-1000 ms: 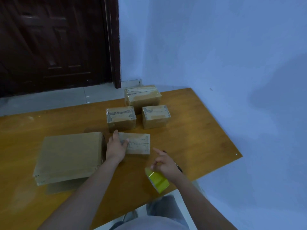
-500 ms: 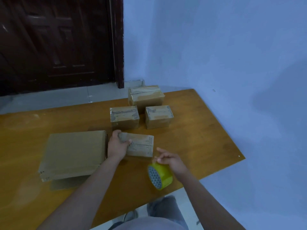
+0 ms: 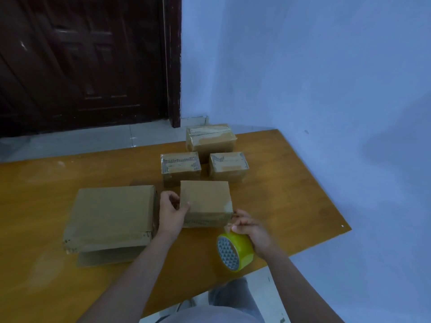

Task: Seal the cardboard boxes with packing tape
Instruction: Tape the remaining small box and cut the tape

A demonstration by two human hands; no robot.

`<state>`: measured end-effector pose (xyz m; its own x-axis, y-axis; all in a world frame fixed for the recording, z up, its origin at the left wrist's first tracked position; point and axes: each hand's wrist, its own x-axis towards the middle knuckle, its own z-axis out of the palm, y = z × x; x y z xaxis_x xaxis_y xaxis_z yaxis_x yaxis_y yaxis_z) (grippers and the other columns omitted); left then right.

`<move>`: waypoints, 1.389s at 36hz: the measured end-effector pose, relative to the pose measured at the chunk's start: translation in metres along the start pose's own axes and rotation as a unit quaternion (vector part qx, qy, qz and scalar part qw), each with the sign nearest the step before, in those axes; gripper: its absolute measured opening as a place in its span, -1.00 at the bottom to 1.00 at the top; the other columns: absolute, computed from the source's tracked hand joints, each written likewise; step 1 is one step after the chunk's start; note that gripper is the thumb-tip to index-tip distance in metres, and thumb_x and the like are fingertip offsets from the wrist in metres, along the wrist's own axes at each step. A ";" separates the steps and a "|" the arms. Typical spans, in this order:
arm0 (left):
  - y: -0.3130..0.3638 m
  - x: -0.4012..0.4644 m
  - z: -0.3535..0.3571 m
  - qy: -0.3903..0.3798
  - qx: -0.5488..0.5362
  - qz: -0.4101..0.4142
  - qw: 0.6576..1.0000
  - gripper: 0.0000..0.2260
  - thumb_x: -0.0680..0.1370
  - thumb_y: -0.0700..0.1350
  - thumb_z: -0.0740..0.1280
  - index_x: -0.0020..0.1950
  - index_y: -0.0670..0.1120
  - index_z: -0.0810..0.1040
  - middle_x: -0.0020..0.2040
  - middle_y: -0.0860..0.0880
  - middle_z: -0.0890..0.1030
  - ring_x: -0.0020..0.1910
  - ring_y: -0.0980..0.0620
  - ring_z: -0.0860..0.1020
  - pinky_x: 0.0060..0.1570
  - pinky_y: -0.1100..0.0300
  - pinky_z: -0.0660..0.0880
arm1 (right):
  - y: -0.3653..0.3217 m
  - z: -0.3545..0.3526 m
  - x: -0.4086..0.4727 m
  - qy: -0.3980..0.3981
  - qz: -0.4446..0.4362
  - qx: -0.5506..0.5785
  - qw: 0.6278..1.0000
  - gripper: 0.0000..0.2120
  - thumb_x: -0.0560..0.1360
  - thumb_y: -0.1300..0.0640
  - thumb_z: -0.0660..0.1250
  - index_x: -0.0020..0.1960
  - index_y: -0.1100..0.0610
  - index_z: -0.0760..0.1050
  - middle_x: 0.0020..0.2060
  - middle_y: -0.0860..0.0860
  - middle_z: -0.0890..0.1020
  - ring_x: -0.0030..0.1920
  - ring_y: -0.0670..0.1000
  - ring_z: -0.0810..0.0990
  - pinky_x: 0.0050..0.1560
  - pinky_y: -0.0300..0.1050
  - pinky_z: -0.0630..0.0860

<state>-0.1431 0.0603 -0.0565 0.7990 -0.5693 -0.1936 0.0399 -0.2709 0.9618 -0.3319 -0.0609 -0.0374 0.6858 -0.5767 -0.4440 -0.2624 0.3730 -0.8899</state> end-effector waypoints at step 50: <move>0.125 0.006 0.039 -0.164 0.222 0.164 0.947 -0.80 0.59 -0.12 0.30 -0.23 -0.08 0.41 -0.25 -0.05 0.52 -0.27 0.06 0.45 -0.30 0.26 0.34 | -0.126 0.017 0.023 0.083 -0.167 -0.276 0.943 -0.80 0.49 0.14 0.38 0.09 0.15 0.64 -0.09 -0.04 0.67 -0.03 -0.12 0.58 0.06 -0.14 0.47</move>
<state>-0.1568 -0.0074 0.0554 0.4917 -0.8706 -0.0188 -0.4928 -0.2961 0.8182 -0.2718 -0.1087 0.0660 0.6893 -0.7176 -0.0995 -0.3958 -0.2580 -0.8813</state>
